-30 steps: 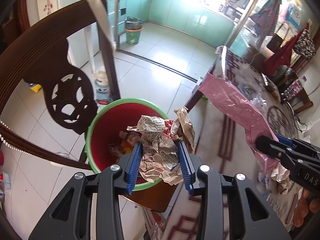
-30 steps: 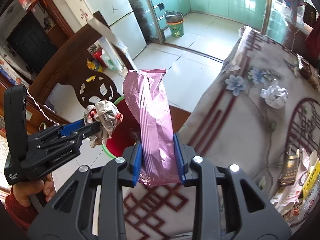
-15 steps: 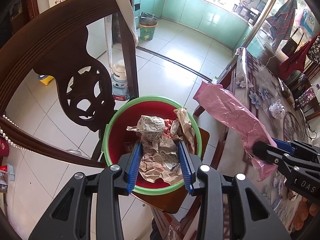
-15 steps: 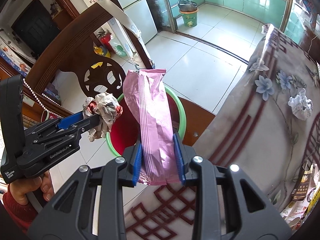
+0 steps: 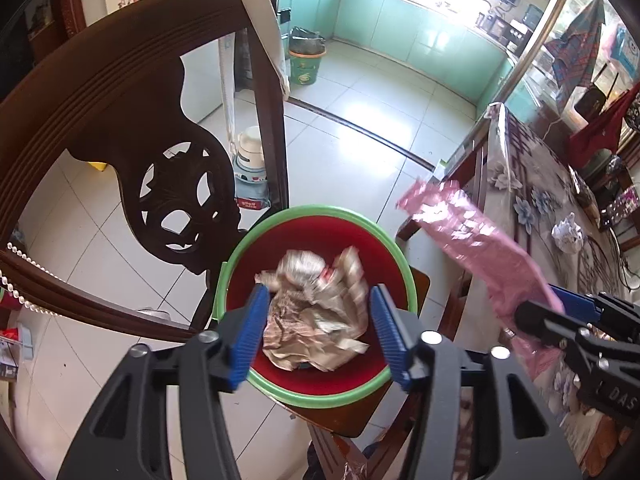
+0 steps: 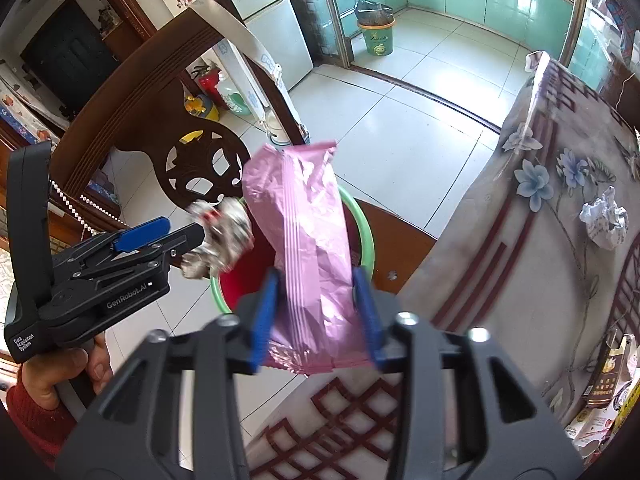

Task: Collect trash
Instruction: 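Open both grippers to drop the newspaper and pink bag into the bin, then move both open grippers back over the trash on the table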

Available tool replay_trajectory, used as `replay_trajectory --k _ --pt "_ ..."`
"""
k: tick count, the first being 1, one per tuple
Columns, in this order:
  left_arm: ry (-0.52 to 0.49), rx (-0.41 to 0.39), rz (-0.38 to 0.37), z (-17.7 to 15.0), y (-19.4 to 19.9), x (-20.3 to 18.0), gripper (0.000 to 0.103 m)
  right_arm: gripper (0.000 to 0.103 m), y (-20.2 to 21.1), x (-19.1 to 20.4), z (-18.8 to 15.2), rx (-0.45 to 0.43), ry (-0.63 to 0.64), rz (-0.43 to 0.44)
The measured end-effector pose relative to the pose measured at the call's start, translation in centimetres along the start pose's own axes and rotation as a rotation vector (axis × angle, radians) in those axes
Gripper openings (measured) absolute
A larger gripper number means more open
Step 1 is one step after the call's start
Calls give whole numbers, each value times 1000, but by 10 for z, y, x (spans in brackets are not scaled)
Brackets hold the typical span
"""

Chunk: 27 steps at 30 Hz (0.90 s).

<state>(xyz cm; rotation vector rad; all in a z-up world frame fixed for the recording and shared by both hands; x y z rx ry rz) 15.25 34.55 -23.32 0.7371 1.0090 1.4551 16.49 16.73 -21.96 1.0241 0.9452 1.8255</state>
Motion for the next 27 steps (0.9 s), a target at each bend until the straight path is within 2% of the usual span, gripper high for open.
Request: replay_trajectory --k 17,27 --pt "-15 -17 -18 2 11 -11 56 47 25 -2 -2 -38 4 -9" --pt "-44 -37 -45 0 24 -28 56 47 53 -6 -23 -70 -8 -26"
Point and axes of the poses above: each gripper's, at about its wrist camera, not at the fingertips, and y roughly against the way its jaws point, x to its left, z to its top, the point moved 3 cm from there along -y, roughly the way its jaws point, and after that the axes turned 3 degrees about z, right-handed, at the moved point
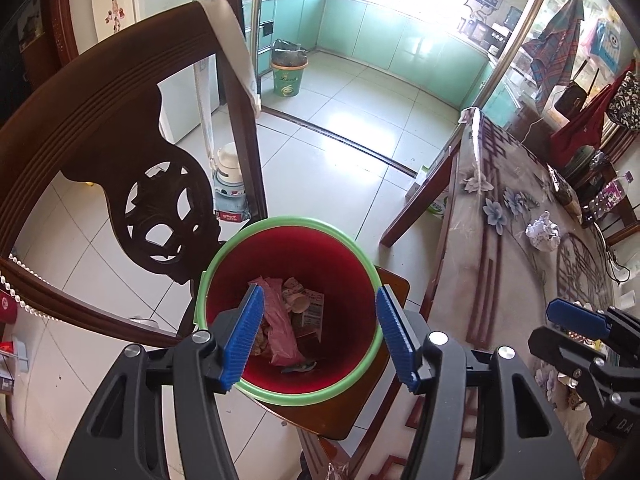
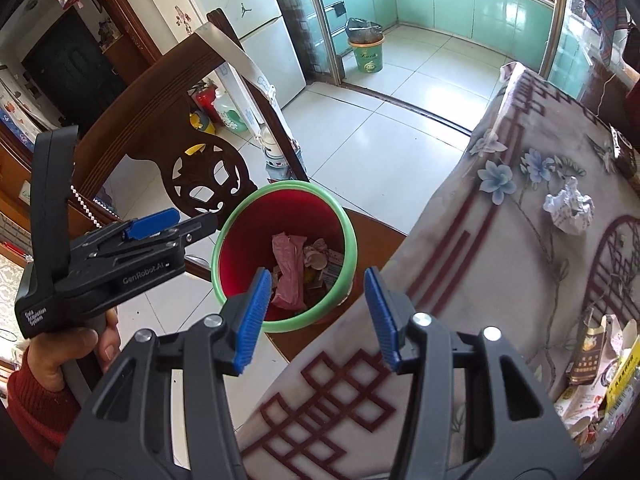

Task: Collect trash
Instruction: 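Move both open grippers back over the trash on the table, then grasp the empty gold cigarette box with left gripper while right grasps clear water bottle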

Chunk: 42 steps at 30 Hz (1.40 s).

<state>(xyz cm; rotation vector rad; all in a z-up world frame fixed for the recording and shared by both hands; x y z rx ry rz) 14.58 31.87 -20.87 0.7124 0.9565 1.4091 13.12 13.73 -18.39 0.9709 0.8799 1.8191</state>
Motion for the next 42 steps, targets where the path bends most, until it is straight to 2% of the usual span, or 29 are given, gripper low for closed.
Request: replay_trajectory --k 8,14,22,30,33,38,42 --pt "-74 12 -50 -12 5 -33 56 47 29 -22 -29 -32 -69 -43" --pt "-160 29 -112 -20 4 -80 56 47 56 -60 -58 -56 -165 -117" --pt "-277 36 -194 -33 9 -161 56 47 105 -139 -107 -88 -336 -231" --pt "-370 93 -261 -68 12 -246 56 47 156 -245 -163 -134 -537 -365" --pt "-395 107 -279 -78 12 -272 56 53 168 -286 -184 -154 -634 -411" --pt "-407 140 -290 -90 0 -313 56 53 163 -336 -212 -120 -732 -426" --pt "-419 160 -300 -95 -7 -343 56 54 147 -358 -228 -86 -793 -370"
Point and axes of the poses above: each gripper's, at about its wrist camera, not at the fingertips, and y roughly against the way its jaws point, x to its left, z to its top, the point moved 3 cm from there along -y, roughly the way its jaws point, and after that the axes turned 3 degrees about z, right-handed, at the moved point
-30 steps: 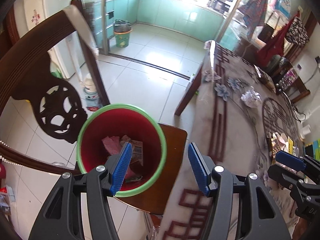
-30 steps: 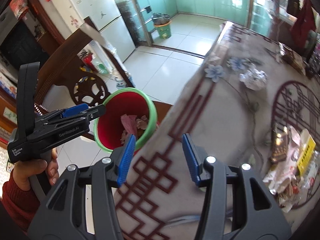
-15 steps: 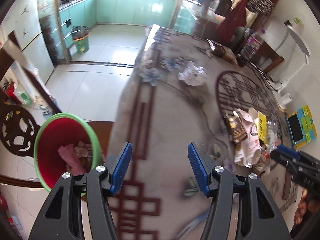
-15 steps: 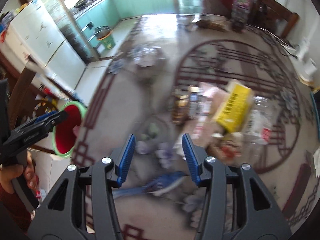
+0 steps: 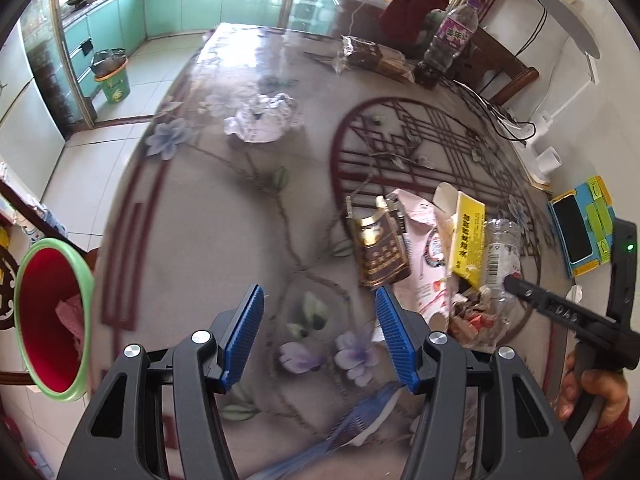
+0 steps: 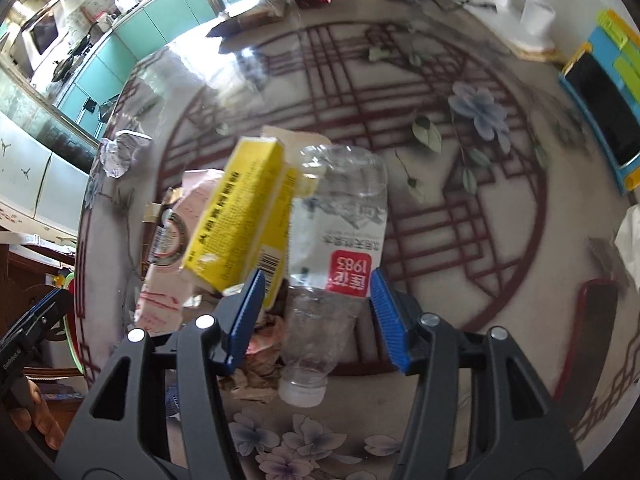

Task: Collect trash
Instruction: 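Grasp the empty gold cigarette box with left gripper while right grasps clear water bottle, then carry the cigarette box and water bottle over the red bin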

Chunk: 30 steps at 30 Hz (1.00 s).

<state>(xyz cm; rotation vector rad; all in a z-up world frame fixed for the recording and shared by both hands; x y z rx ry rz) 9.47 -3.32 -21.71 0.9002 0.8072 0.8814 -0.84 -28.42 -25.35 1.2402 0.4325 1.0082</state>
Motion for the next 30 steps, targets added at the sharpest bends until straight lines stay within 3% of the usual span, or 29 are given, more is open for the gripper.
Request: replay_trajectory --k 9,21,23,30 --pt "1 67 -20 14 -44 -37 55 56 -24 -10 0 58 -8 35" --pt "53 170 -25 25 -99 -50 54 56 -30 -18 4 71 2 35" --pt "66 169 -25 24 -103 -48 46 56 -30 -17 4 68 2 37" --pt "77 133 -17 24 -98 -40 44 52 -32 -16 4 63 -9 42"
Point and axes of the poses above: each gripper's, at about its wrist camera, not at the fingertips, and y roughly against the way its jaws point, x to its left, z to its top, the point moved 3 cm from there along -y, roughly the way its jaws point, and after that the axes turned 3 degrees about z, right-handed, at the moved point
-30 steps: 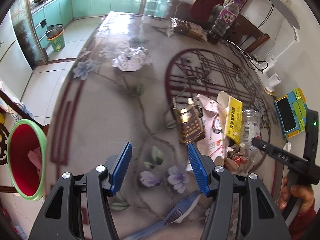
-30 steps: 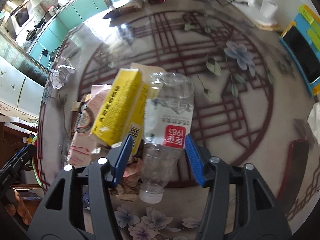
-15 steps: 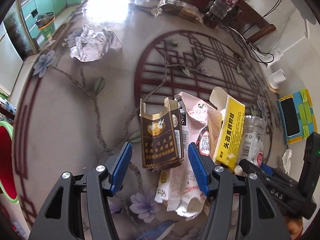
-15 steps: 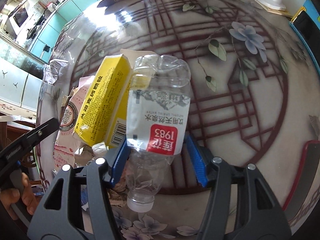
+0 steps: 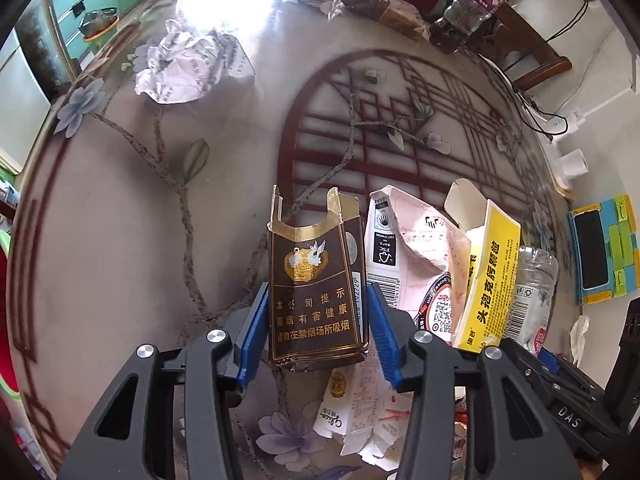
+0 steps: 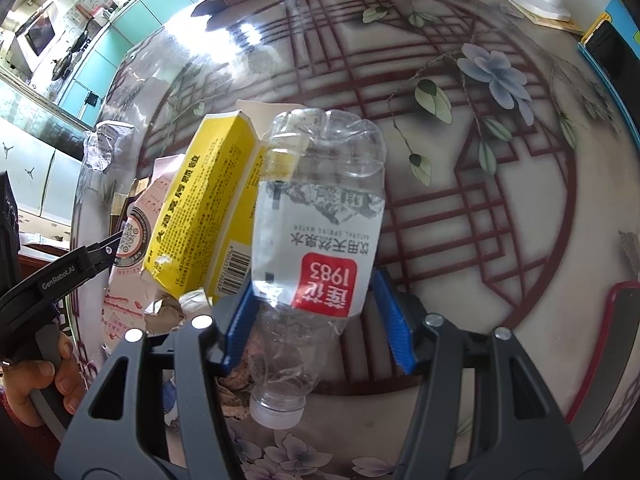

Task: Collect trash
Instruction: 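Carry the cigarette box and water bottle over the red bin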

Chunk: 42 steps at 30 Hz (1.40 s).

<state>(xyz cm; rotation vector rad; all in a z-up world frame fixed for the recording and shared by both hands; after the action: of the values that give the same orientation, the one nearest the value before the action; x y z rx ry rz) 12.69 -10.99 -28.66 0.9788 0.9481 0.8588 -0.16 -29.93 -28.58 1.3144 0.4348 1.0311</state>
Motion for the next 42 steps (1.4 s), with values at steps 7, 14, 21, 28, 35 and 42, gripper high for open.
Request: replay_trajectory --k 7,14,21,28,35,42 --pt "-29 -72 28 -4 31 10 44 49 13 5 -1 -36 14 -4" --pt "-56 -120 58 -12 53 14 44 49 32 10 -1 -81 31 -16" --pt "-79 -150 68 -24 70 21 45 49 53 24 -5 -131 65 -28" --pt "-79 -174 71 -30 84 32 45 49 70 40 -9 -163 82 -10" --pt "-69 -190 77 -34 95 45 45 49 76 61 -13 -178 111 8" --pt "-52 -196 79 -39 101 58 45 49 81 86 -17 -189 147 35"
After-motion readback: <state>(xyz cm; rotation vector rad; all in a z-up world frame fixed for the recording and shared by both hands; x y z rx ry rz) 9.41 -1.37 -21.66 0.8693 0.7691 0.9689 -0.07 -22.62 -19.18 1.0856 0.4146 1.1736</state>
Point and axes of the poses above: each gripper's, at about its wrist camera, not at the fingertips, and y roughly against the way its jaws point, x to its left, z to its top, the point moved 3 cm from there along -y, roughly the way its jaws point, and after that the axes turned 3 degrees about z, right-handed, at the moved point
